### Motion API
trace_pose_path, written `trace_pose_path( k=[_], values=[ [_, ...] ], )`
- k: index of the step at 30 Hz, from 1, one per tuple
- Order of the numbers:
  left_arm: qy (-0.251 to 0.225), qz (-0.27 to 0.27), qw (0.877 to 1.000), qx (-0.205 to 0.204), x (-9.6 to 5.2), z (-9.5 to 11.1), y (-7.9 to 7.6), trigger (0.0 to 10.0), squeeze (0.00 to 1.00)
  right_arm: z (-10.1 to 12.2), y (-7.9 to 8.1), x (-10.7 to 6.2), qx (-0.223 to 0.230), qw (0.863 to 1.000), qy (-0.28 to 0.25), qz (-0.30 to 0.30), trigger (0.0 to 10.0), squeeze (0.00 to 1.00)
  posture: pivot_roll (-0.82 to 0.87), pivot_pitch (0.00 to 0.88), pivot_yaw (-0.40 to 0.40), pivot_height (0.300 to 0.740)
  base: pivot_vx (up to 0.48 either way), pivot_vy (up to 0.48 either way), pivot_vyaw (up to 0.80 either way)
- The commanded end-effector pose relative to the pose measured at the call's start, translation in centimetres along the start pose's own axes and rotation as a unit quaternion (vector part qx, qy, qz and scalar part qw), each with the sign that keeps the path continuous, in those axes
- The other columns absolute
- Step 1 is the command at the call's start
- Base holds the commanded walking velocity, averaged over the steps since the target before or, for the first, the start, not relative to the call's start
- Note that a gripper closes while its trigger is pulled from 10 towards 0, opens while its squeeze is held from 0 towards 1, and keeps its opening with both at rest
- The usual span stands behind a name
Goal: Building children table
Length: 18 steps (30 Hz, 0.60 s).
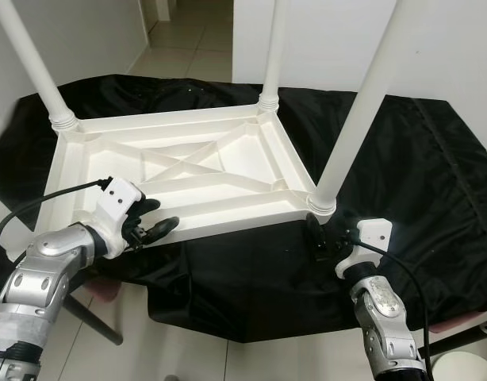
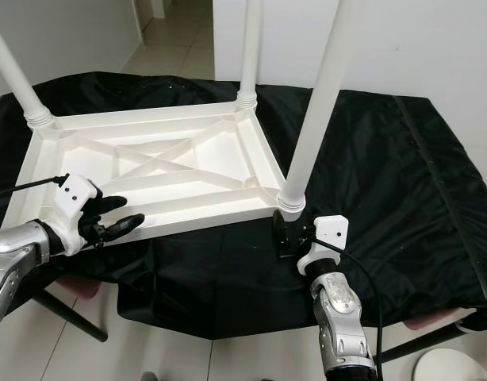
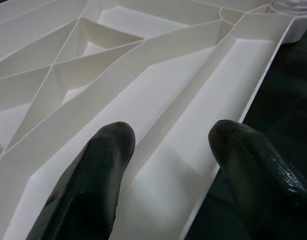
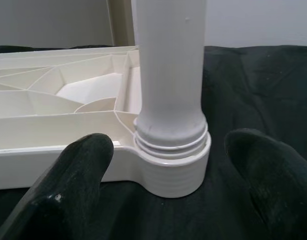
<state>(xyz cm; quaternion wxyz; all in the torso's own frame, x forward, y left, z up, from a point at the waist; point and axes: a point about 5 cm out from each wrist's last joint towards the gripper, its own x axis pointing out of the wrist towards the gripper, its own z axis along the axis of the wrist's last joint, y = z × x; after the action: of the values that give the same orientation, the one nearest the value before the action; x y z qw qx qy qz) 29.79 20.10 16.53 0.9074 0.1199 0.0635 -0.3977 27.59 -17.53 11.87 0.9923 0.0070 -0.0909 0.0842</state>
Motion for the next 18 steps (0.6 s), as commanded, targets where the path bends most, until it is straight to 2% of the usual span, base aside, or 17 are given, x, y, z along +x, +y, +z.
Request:
trace_pose_path(
  k=[1,4,8,18],
  values=[
    [-0.002,-0.074,0.997,-0.006,-0.1,0.0,-0.8,10.0,0.00,-0.2,0.0,0.1,-0.006,1.000,0.005,0.006,10.0,0.00,0.00,0.037,-0.017,0.740,0.000,0.000,0.00],
    [0.000,-0.072,0.997,-0.008,-0.1,-0.3,-1.1,10.0,0.00,-0.1,0.2,0.4,-0.006,1.000,0.004,0.015,10.0,0.00,0.00,0.035,-0.033,0.740,0.000,0.000,0.00],
    [0.062,-0.067,0.996,0.019,-0.2,-2.5,-1.3,10.0,0.00,0.0,0.4,0.7,-0.011,1.000,0.006,0.027,10.0,0.00,0.01,0.036,-0.047,0.740,0.000,0.000,0.00],
    [0.072,-0.046,0.996,0.004,-0.5,-3.2,-0.6,10.0,0.00,0.0,0.6,1.0,-0.018,0.999,0.007,0.037,10.0,0.00,0.01,0.011,-0.054,0.740,0.000,0.000,0.00]
  ],
)
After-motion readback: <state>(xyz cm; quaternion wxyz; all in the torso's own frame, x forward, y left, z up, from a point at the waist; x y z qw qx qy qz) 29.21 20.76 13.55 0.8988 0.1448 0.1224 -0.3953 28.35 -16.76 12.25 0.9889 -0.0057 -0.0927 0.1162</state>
